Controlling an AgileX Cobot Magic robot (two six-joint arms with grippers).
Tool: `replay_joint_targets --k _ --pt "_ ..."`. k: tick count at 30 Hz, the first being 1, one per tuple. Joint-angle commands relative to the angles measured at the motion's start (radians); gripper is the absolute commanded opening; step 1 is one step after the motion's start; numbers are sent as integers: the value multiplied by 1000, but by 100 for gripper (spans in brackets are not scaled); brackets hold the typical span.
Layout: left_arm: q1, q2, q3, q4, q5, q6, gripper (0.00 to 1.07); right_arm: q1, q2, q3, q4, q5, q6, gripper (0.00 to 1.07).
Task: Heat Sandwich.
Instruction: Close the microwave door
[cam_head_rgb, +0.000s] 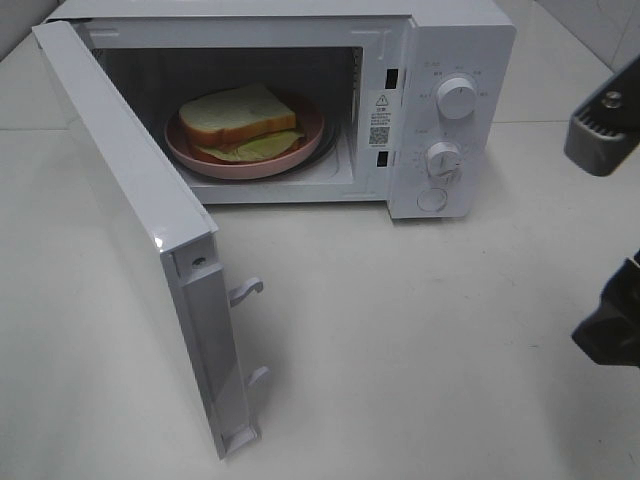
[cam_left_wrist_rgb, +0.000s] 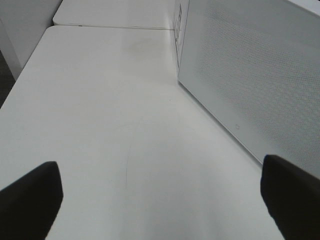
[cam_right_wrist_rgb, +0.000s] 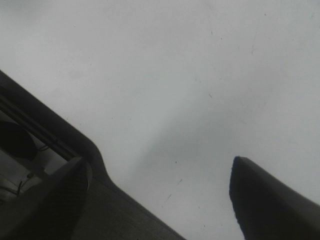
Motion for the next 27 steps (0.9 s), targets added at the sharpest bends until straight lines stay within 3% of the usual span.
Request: replay_joint_targets --k 1,8,27 --pt "-4 -29 2 -1 -3 -5 101 3 -56 8 4 76 23 76" --pt "-4 -29 2 -1 -3 -5 101 -3 -153 13 5 95 62 76" --pt "-4 -29 2 -1 -3 -5 101 -329 -497 216 26 42 55 76"
